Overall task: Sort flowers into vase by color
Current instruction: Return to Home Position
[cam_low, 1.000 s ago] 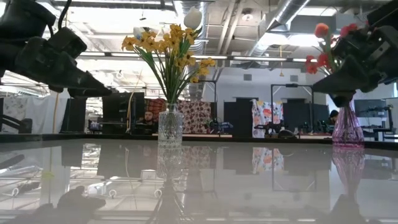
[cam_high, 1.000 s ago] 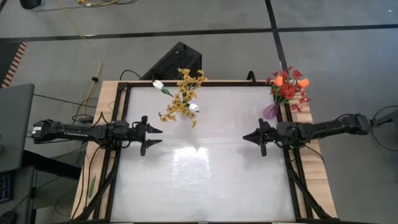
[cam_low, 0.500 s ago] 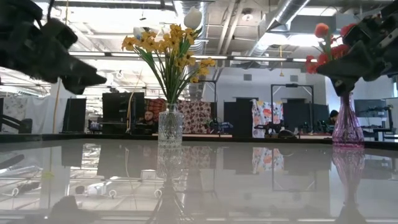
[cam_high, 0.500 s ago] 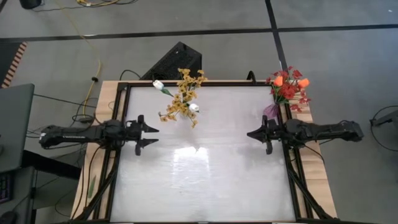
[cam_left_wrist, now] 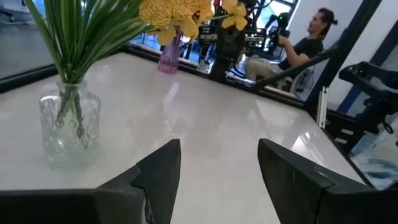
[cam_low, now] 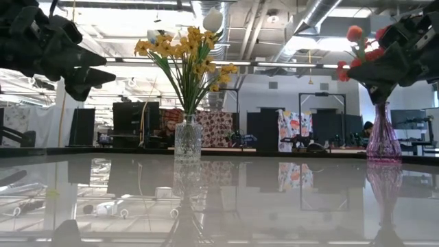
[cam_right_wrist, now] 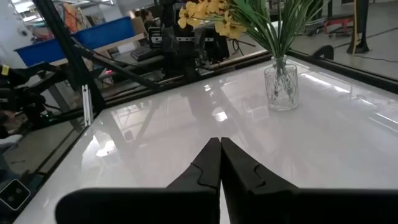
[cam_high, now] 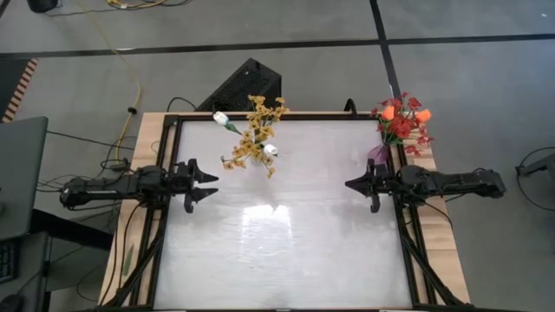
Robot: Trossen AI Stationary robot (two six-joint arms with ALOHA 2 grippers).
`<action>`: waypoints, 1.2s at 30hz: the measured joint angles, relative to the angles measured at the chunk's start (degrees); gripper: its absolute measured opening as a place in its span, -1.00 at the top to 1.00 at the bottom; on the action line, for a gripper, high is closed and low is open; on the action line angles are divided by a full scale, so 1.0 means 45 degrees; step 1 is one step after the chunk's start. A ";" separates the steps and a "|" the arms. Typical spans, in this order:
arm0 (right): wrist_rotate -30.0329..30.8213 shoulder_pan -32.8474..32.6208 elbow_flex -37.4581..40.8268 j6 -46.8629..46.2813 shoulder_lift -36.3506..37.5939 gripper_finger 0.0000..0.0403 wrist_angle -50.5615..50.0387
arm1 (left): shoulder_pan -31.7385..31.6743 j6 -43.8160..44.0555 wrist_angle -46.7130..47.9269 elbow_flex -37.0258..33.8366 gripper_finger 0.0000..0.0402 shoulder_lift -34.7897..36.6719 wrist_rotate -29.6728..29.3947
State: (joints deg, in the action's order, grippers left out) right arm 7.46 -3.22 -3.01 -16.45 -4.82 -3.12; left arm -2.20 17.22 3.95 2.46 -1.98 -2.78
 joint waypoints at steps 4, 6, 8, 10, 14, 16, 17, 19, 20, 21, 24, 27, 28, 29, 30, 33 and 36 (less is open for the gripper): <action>0.0015 0.0000 0.0000 -0.0005 -0.0005 0.83 0.0002 | 0.0000 0.0059 0.0005 0.0005 -0.01 -0.0053 -0.0007; 0.0015 0.0000 0.0000 -0.0005 -0.0005 0.83 0.0010 | 0.0000 -0.0062 0.0010 0.0005 -0.01 -0.0048 -0.0017; 0.0019 0.0000 0.0000 -0.0005 -0.0005 0.83 -0.0001 | 0.0000 -0.0069 0.0010 0.0005 -0.01 -0.0053 -0.0017; 0.0020 0.0000 0.0000 -0.0005 -0.0005 0.82 0.0011 | 0.0000 -0.0097 0.0012 0.0005 -0.01 -0.0053 -0.0017; 0.0020 0.0000 0.0000 -0.0010 -0.0005 0.82 0.0011 | 0.0002 -0.0098 0.0015 0.0005 -0.01 -0.0053 -0.0019; 0.0018 0.0000 0.0000 -0.0012 -0.0005 0.82 0.0006 | 0.0000 -0.0098 0.0019 0.0010 -0.01 -0.0053 -0.0022; 0.0019 0.0000 0.0000 -0.0014 -0.0005 0.82 0.0006 | 0.0000 -0.0098 0.0021 0.0010 -0.01 -0.0053 -0.0022; 0.0020 0.0000 0.0000 -0.0014 -0.0005 0.82 0.0011 | 0.0000 -0.0098 0.0024 0.0014 -0.01 -0.0053 -0.0027; 0.0016 0.0000 0.0000 -0.0015 -0.0005 0.82 0.0006 | 0.0000 -0.0098 0.0029 0.0015 -0.01 -0.0053 -0.0029; 0.0020 0.0000 0.0000 -0.0015 -0.0005 0.82 0.0006 | 0.0004 -0.0098 0.0029 0.0015 -0.01 -0.0053 -0.0031; 0.0020 0.0000 0.0000 -0.0015 -0.0005 0.82 0.0008 | 0.0000 -0.0098 0.0029 0.0015 -0.01 -0.0053 -0.0041; 0.0018 0.0000 0.0000 -0.0015 -0.0005 0.82 0.0011 | 0.0000 -0.0098 0.0029 0.0015 -0.01 -0.0053 -0.0047; 0.0016 0.0000 0.0000 -0.0015 -0.0005 0.82 0.0006 | 0.0000 -0.0098 0.0029 0.0015 -0.01 -0.0053 -0.0049; 0.0020 0.0000 0.0000 -0.0015 -0.0005 0.82 0.0009 | 0.0000 -0.0099 0.0029 0.0015 -0.01 -0.0053 -0.0047; 0.0018 0.0000 0.0000 -0.0015 -0.0005 0.82 0.0007 | 0.0000 -0.0098 0.0029 0.0015 -0.01 -0.0053 -0.0051; 0.0020 0.0000 0.0000 -0.0015 -0.0005 0.82 0.0008 | 0.0000 -0.0100 0.0029 0.0015 -0.01 -0.0053 -0.0046; 0.0020 0.0000 0.0000 -0.0015 -0.0005 0.82 0.0006 | 0.0000 -0.0102 0.0029 0.0015 -0.01 -0.0053 -0.0046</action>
State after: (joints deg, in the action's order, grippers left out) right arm 7.55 -3.22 -3.01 -16.51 -4.84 -3.09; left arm -2.20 16.76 4.08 2.52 -2.22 -2.98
